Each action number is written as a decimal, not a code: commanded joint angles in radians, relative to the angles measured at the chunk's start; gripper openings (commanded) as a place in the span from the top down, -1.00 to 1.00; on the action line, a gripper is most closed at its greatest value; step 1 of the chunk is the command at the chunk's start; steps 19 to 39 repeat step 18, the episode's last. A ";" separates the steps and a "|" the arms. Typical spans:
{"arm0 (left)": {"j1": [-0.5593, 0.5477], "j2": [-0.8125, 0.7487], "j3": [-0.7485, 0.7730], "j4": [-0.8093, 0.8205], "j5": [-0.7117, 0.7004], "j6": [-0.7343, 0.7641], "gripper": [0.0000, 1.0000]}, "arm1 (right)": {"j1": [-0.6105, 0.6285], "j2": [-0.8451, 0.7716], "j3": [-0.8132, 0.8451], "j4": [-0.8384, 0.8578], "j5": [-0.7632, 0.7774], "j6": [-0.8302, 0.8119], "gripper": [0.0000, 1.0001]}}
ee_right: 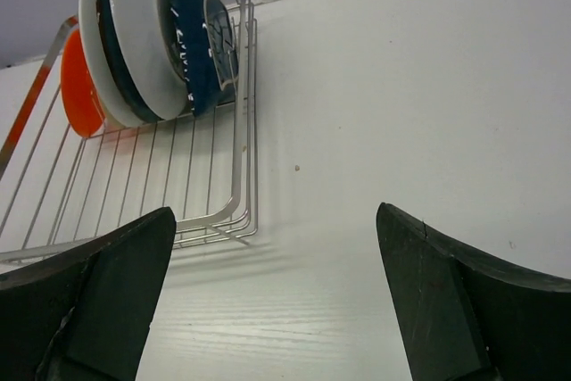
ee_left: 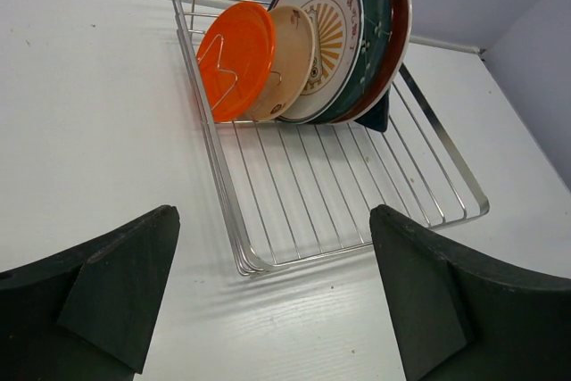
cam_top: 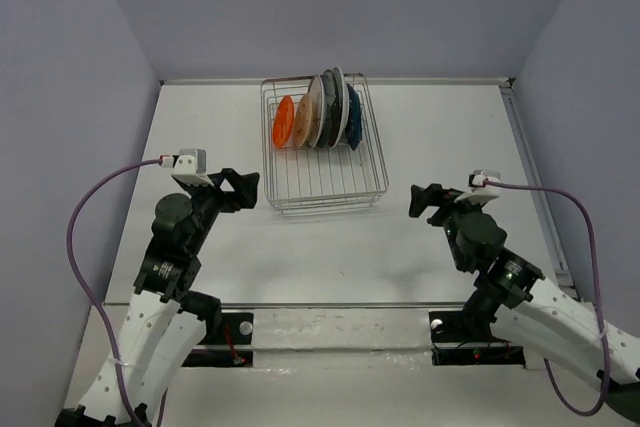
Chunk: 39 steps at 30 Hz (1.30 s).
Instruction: Load the plates into the dish rack
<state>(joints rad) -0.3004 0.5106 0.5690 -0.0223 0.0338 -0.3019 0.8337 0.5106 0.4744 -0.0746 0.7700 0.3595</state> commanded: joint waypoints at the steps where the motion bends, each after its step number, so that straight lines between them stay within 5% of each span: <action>1: 0.007 0.000 0.006 0.070 0.035 0.024 -0.98 | 0.008 0.048 -0.005 0.062 0.008 0.010 -0.99; 39: 0.006 -0.043 -0.014 0.125 0.057 0.010 -0.98 | 0.008 0.114 -0.016 0.099 0.077 0.041 -0.99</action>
